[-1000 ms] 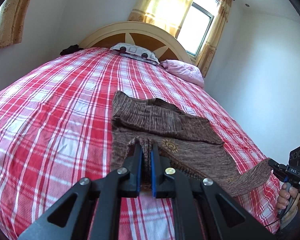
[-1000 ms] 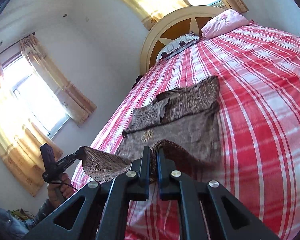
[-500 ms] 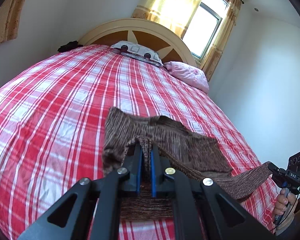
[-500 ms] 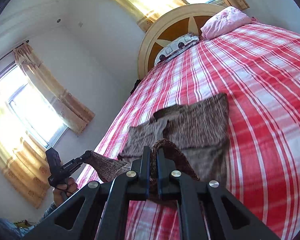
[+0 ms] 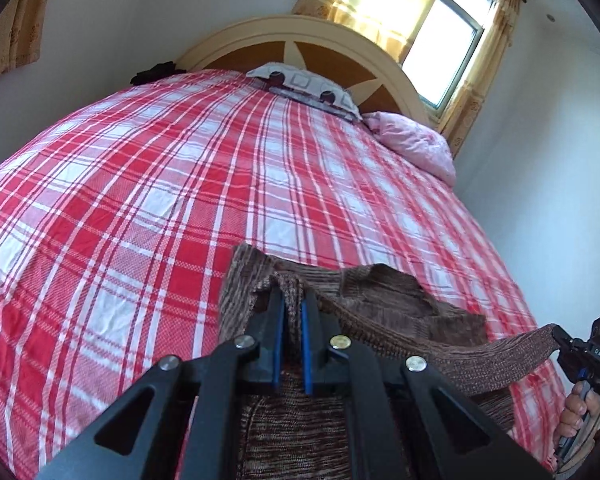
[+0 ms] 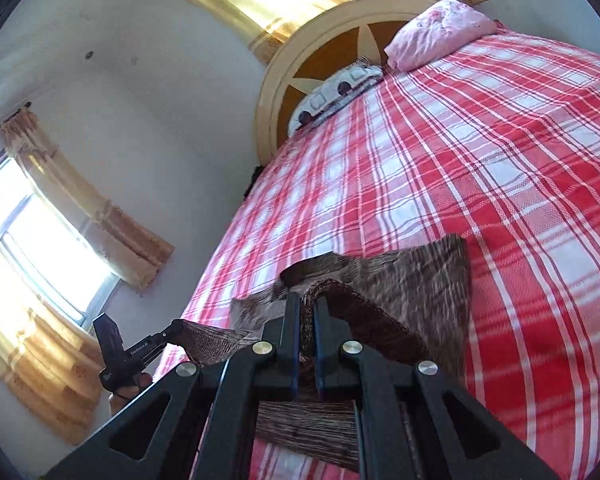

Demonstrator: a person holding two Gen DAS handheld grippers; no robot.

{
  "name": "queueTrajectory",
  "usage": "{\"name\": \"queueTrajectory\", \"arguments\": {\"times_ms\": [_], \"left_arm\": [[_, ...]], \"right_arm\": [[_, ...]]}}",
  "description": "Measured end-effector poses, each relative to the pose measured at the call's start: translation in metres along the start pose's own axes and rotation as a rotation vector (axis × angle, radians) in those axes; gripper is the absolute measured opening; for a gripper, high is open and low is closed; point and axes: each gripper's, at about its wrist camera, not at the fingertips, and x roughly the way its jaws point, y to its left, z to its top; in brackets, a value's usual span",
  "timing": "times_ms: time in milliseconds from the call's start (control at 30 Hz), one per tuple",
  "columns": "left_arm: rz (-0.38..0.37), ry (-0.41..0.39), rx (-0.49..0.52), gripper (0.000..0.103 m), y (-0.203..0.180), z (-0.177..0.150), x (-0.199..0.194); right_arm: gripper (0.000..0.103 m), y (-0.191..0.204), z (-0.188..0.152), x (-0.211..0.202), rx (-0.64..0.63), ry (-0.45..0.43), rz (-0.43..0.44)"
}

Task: Fold small clothes
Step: 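Lift the held hem with both tools and fold it toward the collar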

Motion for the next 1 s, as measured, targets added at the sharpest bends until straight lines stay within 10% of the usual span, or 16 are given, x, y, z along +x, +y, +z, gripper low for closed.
{"name": "queueTrajectory", "arguments": {"times_ms": [400, 600, 733, 1000], "left_arm": [[0.075, 0.088, 0.054, 0.01, -0.004, 0.007, 0.082], [0.183, 0.093, 0.035, 0.038, 0.004, 0.016, 0.097], [0.225, 0.011, -0.026, 0.065, 0.019, 0.029, 0.081], [0.248, 0.103, 0.234, 0.073, 0.0, -0.005, 0.052]], "right_arm": [[0.005, -0.067, 0.029, 0.078, 0.087, 0.044, -0.172], [0.006, -0.099, 0.035, 0.093, 0.194, 0.016, -0.19], [0.065, -0.104, 0.034, 0.096, 0.182, 0.024, -0.263], [0.065, -0.063, 0.026, 0.086, 0.041, 0.109, -0.132]]}}
